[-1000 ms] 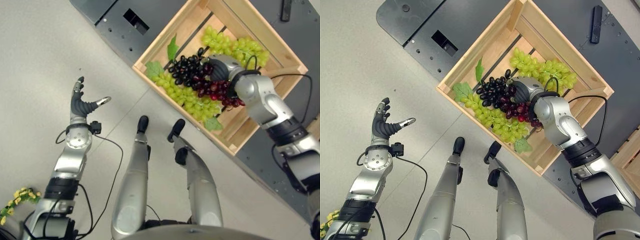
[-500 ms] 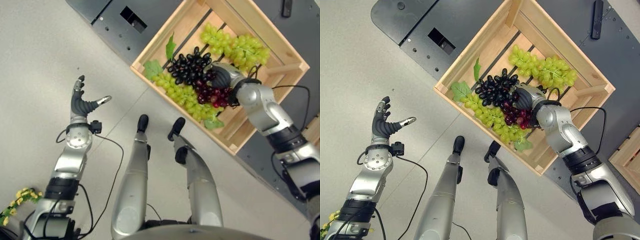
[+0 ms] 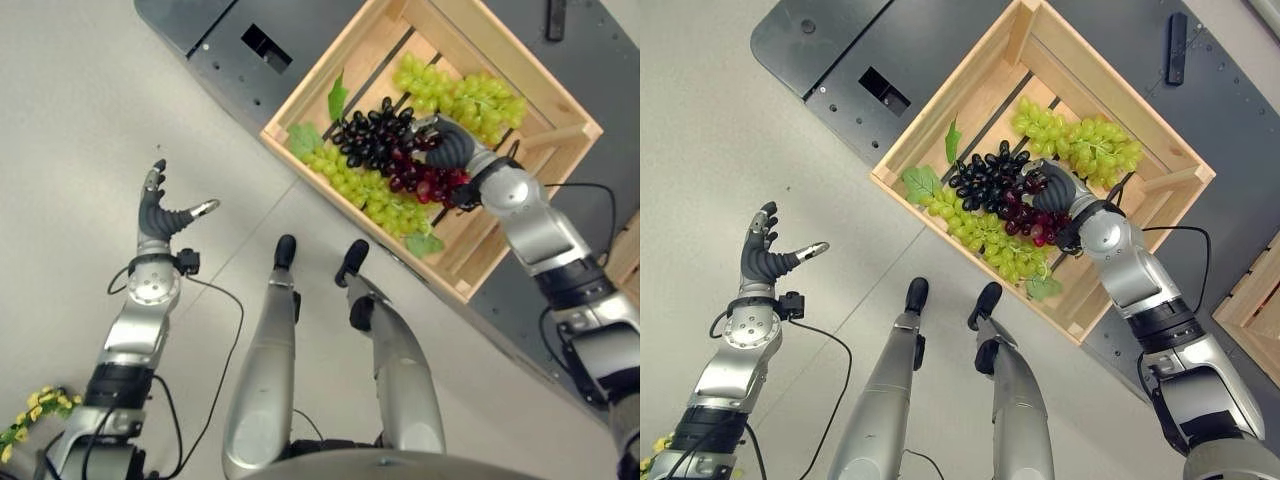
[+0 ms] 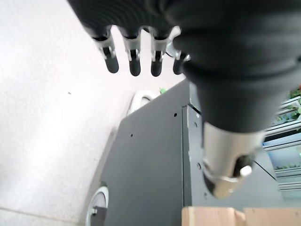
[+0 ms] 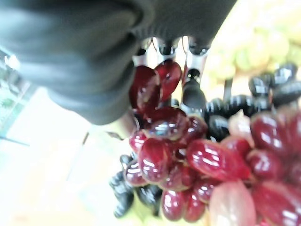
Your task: Pick up the fruits from the basket on one side to the basket on the other side
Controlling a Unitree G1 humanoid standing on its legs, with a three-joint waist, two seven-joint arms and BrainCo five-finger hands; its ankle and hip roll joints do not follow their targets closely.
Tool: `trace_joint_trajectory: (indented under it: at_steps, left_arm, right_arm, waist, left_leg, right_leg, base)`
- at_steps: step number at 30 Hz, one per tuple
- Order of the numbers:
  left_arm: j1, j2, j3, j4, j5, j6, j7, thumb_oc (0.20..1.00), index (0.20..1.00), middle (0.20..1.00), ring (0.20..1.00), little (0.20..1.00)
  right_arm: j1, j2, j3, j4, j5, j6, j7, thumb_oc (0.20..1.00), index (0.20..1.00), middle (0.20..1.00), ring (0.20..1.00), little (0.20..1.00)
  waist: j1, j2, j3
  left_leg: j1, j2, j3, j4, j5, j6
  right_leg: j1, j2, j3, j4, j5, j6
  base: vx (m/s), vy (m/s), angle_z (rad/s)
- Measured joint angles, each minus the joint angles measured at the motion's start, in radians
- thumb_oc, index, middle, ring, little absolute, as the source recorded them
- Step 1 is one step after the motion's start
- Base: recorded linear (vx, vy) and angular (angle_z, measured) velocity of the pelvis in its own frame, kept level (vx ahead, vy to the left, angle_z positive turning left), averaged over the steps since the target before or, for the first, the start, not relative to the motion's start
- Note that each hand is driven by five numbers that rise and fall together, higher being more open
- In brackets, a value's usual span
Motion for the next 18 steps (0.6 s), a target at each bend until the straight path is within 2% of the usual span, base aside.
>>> trace_joint_trajectory:
  at_steps: [5, 8, 11, 16, 18]
  left_arm:
    - [0.033, 0.004, 0.025, -0.006, -0.001, -0.016, -0.035, 1.0, 1.0, 1.0, 1.0, 1.0]
    - [0.065, 0.012, 0.039, -0.007, -0.003, -0.03, -0.053, 1.0, 1.0, 1.0, 1.0, 1.0]
    - [0.089, 0.012, 0.039, -0.006, -0.012, -0.046, -0.076, 1.0, 1.0, 1.0, 1.0, 1.0]
    - [0.105, 0.013, 0.041, -0.002, -0.012, -0.065, -0.098, 1.0, 1.0, 1.0, 1.0, 1.0]
    - [0.106, 0.01, 0.039, 0.01, -0.012, -0.067, -0.105, 1.0, 1.0, 1.0, 1.0, 1.0]
  right_arm:
    - [0.081, -0.066, -0.06, -0.024, 0.207, -0.026, -0.014, 0.2, 0.2, 0.2, 0.2, 0.2]
    - [0.151, -0.08, -0.1, -0.026, 0.327, -0.053, -0.012, 0.2, 0.2, 0.2, 0.2, 0.2]
    - [0.273, -0.08, -0.12, -0.025, 0.51, -0.071, 0.016, 0.2, 0.2, 0.2, 0.2, 0.2]
    - [0.381, -0.039, -0.138, -0.026, 0.694, -0.089, 0.062, 0.2, 0.2, 0.2, 0.2, 0.2]
    - [0.41, 0.029, -0.156, -0.026, 0.772, -0.09, 0.07, 0.2, 0.2, 0.2, 0.2, 0.2]
  waist:
    - [0.002, 0.0, 0.0]
    - [0.001, 0.0, 0.0]
    - [0.004, 0.001, 0.001]
    - [0.004, 0.005, 0.003]
    - [0.005, 0.009, 0.006]
  left_leg:
    - [0.069, -0.004, 0.006, -0.05, 0.015, 0.004]
    - [0.111, -0.008, 0.009, -0.08, 0.022, 0.007]
    - [0.178, -0.011, 0.008, -0.125, 0.03, 0.009]
    - [0.233, -0.013, 0.014, -0.154, 0.036, 0.008]
    - [0.255, -0.015, 0.024, -0.16, 0.037, 0.01]
  right_leg:
    - [0.058, -0.005, -0.003, -0.028, 0.005, 0.011]
    - [0.093, -0.006, -0.001, -0.044, 0.006, 0.014]
    - [0.15, -0.007, -0.003, -0.069, 0.006, 0.014]
    - [0.192, -0.011, -0.009, -0.075, -0.001, 0.015]
    - [0.204, -0.014, -0.008, -0.066, -0.004, 0.013]
  base:
    - [-0.01, 0.008, 0.02]
    - [-0.01, 0.015, 0.01]
    - [0.06, -0.006, 0.03]
    - [0.02, 0.004, -0.01]
    - [-0.06, 0.05, -0.07]
